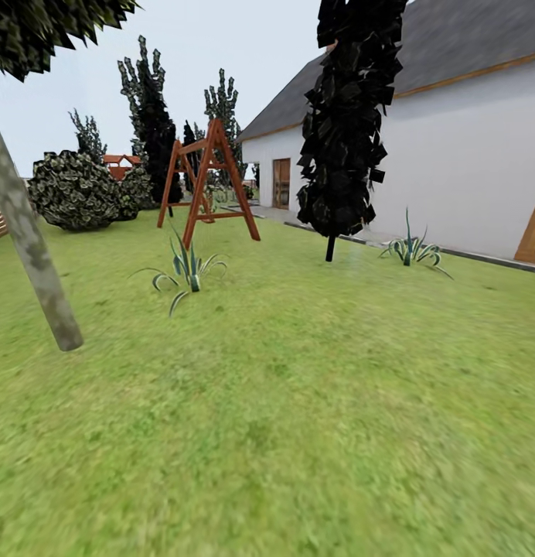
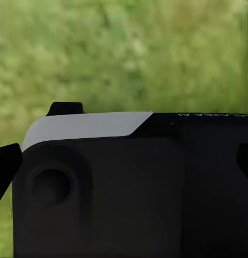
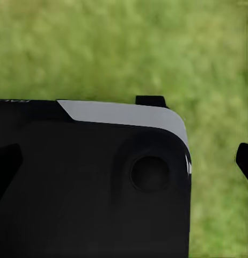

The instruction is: Take the three Easter eggs out of the wicker basket on the lawn in the garden, then place them on the lawn next to a single tree (choose any tree) so that all three eggs are next to the same tree and none are left in the basket.

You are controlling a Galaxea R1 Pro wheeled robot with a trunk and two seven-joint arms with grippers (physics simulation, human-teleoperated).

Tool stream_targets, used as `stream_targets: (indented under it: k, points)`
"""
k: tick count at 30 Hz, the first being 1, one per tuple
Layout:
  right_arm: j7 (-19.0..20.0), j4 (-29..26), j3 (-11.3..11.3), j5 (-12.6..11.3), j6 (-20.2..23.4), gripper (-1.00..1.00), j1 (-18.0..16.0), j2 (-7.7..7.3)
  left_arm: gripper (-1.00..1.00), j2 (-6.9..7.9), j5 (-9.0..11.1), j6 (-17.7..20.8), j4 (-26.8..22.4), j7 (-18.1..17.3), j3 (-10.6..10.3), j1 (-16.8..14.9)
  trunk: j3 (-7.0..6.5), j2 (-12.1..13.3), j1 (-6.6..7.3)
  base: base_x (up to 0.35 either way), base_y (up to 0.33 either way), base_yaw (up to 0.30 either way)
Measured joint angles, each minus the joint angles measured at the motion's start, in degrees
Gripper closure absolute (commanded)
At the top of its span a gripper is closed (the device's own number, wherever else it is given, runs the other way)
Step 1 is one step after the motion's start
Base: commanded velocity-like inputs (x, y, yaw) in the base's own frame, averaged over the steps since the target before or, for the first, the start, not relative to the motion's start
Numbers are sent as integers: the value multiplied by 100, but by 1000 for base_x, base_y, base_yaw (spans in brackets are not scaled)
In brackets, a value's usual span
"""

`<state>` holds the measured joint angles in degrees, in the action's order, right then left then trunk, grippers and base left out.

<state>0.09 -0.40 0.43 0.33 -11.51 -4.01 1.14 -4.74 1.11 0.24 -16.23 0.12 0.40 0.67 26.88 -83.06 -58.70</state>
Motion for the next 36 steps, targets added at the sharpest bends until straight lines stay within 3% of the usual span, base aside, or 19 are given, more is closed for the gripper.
stream_targets:
  k: [20,36]
  points:
    - [-1,0,-3,-1,0,-100,0,0,-100,0,0,0,0,-4,0,-2,0,0,0,294,-143,0]
    - [-1,0,-22,-21,0,-100,0,0,-100,1,0,7,0,4,0,0,0,0,-1,205,-143,0]
